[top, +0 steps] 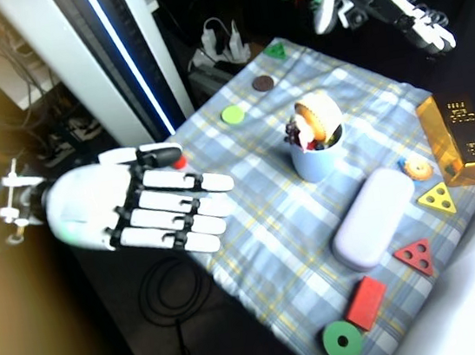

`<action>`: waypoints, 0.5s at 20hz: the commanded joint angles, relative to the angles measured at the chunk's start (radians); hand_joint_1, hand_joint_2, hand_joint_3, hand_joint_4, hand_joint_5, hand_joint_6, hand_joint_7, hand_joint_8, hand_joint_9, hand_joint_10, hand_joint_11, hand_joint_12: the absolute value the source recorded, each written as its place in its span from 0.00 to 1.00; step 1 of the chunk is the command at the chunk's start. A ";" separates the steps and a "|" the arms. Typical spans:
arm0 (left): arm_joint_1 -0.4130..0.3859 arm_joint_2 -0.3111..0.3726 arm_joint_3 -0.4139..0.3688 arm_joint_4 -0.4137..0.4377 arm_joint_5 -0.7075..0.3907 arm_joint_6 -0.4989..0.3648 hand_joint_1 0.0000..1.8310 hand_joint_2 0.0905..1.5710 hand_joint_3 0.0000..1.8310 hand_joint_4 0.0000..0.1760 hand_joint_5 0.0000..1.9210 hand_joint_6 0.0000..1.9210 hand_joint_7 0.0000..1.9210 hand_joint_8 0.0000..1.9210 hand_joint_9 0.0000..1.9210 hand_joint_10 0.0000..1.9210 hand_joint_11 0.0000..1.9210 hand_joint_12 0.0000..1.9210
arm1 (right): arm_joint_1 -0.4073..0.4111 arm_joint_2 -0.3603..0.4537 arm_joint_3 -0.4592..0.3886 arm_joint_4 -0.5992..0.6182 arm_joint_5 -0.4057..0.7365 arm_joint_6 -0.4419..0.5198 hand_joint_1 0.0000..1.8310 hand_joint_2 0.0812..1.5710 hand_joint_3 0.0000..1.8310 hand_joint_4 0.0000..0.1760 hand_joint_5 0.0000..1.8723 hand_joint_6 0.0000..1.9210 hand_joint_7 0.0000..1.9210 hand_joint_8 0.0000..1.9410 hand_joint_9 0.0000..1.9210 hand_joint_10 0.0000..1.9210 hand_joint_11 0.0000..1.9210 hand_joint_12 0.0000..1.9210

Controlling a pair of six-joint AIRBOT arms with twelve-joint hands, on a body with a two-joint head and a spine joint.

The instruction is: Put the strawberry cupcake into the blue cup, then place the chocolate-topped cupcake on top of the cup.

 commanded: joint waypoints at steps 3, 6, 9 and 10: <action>0.083 0.031 -0.049 -0.036 -0.254 -0.006 0.09 0.61 0.01 0.75 0.02 0.00 0.01 0.00 0.00 0.00 0.00 0.00 | 0.006 -0.007 0.003 0.029 0.137 0.008 0.06 0.64 0.00 0.34 0.03 0.00 0.00 0.00 0.00 0.00 0.00 0.01; 0.168 0.051 -0.103 -0.095 -0.352 -0.006 0.04 0.57 0.00 0.78 0.02 0.00 0.01 0.00 0.00 0.00 0.00 0.00 | -0.005 -0.007 -0.008 0.052 0.160 0.008 0.00 0.66 0.00 0.13 0.02 0.00 0.00 0.00 0.00 0.00 0.00 0.00; 0.246 0.054 -0.155 -0.154 -0.477 -0.006 0.00 0.56 0.00 0.46 0.02 0.00 0.01 0.00 0.00 0.00 0.00 0.00 | -0.033 -0.013 -0.018 0.084 0.214 0.008 0.00 0.62 0.00 0.19 0.01 0.00 0.00 0.00 0.00 0.00 0.00 0.00; 0.254 0.054 -0.163 -0.162 -0.497 -0.006 0.00 0.57 0.00 0.46 0.03 0.00 0.01 0.00 0.00 0.00 0.00 0.00 | -0.039 -0.014 -0.021 0.089 0.226 0.008 0.00 0.61 0.00 0.23 0.01 0.00 0.00 0.00 0.00 0.00 0.00 0.00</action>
